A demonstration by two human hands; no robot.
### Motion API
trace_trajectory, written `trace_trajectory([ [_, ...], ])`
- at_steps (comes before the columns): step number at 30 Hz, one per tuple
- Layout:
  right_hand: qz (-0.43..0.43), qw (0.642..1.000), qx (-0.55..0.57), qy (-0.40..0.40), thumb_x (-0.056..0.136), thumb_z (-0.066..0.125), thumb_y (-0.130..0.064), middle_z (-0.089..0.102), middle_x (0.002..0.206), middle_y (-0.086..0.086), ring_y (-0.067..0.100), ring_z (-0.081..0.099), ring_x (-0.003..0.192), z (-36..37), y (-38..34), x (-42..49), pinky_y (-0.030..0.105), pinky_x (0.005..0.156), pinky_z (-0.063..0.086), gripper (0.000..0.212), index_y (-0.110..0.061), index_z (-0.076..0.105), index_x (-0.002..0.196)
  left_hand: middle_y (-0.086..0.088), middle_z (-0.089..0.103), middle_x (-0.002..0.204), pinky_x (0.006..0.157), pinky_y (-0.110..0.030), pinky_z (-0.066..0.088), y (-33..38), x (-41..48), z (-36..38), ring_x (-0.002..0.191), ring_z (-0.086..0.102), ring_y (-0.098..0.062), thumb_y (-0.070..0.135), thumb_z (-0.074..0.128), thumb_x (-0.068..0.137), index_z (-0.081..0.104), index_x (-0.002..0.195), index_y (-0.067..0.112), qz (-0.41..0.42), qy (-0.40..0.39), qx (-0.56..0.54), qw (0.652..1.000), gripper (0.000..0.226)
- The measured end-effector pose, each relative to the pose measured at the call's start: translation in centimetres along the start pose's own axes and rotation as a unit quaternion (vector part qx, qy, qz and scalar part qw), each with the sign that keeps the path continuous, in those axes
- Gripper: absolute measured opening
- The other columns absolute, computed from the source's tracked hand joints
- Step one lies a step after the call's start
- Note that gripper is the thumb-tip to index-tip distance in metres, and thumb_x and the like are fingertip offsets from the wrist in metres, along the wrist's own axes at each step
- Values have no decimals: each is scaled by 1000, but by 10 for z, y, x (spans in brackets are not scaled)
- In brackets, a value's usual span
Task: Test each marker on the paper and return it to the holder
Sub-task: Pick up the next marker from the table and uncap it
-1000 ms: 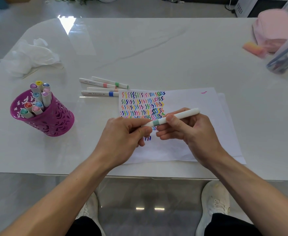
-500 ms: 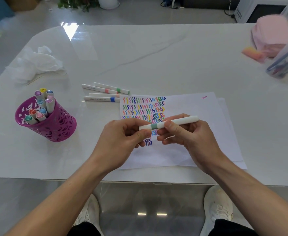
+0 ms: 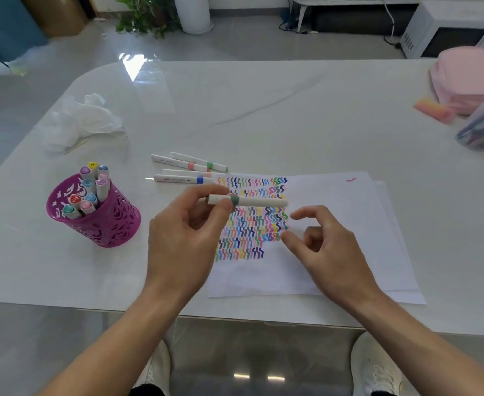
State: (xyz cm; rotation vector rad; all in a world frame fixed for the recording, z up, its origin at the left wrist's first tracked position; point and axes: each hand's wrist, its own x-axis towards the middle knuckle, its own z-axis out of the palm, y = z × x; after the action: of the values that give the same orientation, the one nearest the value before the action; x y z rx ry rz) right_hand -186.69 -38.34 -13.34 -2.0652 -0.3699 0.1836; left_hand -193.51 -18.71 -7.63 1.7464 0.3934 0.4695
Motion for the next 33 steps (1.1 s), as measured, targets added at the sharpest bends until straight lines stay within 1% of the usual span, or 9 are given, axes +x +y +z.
trace_trajectory([
  [4,-46,994,-97,-20,95,69,-33,56,56,-7,14,52,55,1,5,-1,32,59,44,12,-32,60,102,21,73,106,89,-24,55,9,-1,-10,100,70,1,16,64,98,68,125,27,128,57,118,983,30],
  [7,-78,985,-151,-40,95,68,-31,54,56,-9,13,53,55,2,5,-1,37,60,47,14,-33,59,105,16,71,109,90,-17,52,13,0,-19,101,69,-1,12,61,99,61,133,22,173,89,132,972,36],
  [9,-90,980,-174,-45,95,68,-30,54,56,-9,12,54,55,2,4,-1,36,59,47,15,-32,59,107,13,72,106,88,-14,51,15,0,-24,100,69,0,11,63,97,59,128,15,181,110,124,969,32],
  [13,-92,977,-187,-46,94,68,-28,55,57,-9,12,55,55,2,3,-2,36,58,46,17,-31,59,108,1,72,105,87,-23,55,20,-1,-40,100,71,-8,8,64,97,58,117,9,221,143,112,958,21],
  [17,-94,972,-209,-40,94,67,-27,52,54,-11,13,54,54,5,0,-3,37,57,46,14,-33,59,105,4,67,111,90,-25,54,28,1,-58,100,70,-12,10,64,98,61,122,10,277,190,143,931,24],
  [22,-88,969,-227,-41,94,66,-28,51,53,-12,12,55,55,8,-1,-3,34,57,45,12,-35,60,103,-8,64,118,95,-41,54,34,10,-79,105,68,-25,12,59,102,56,127,10,314,240,136,908,26],
  [24,-86,968,-231,-40,94,66,-28,51,53,-14,11,54,56,9,-2,-3,33,57,44,13,-35,60,102,-5,62,119,95,-45,54,35,12,-86,106,67,-28,13,57,103,54,128,12,320,258,134,902,26],
  [29,-85,966,-242,-40,93,66,-28,50,53,-14,14,56,57,10,-1,-1,33,56,44,11,-35,60,100,-22,62,118,94,-50,53,26,14,-109,108,65,-31,17,54,105,51,129,17,310,285,156,894,24],
  [33,-83,966,-242,-44,94,66,-28,51,53,-14,13,56,57,10,-1,-1,31,55,41,10,-34,61,99,-17,64,119,95,-45,53,20,14,-117,107,65,-26,22,53,105,54,130,17,275,288,191,897,25],
])
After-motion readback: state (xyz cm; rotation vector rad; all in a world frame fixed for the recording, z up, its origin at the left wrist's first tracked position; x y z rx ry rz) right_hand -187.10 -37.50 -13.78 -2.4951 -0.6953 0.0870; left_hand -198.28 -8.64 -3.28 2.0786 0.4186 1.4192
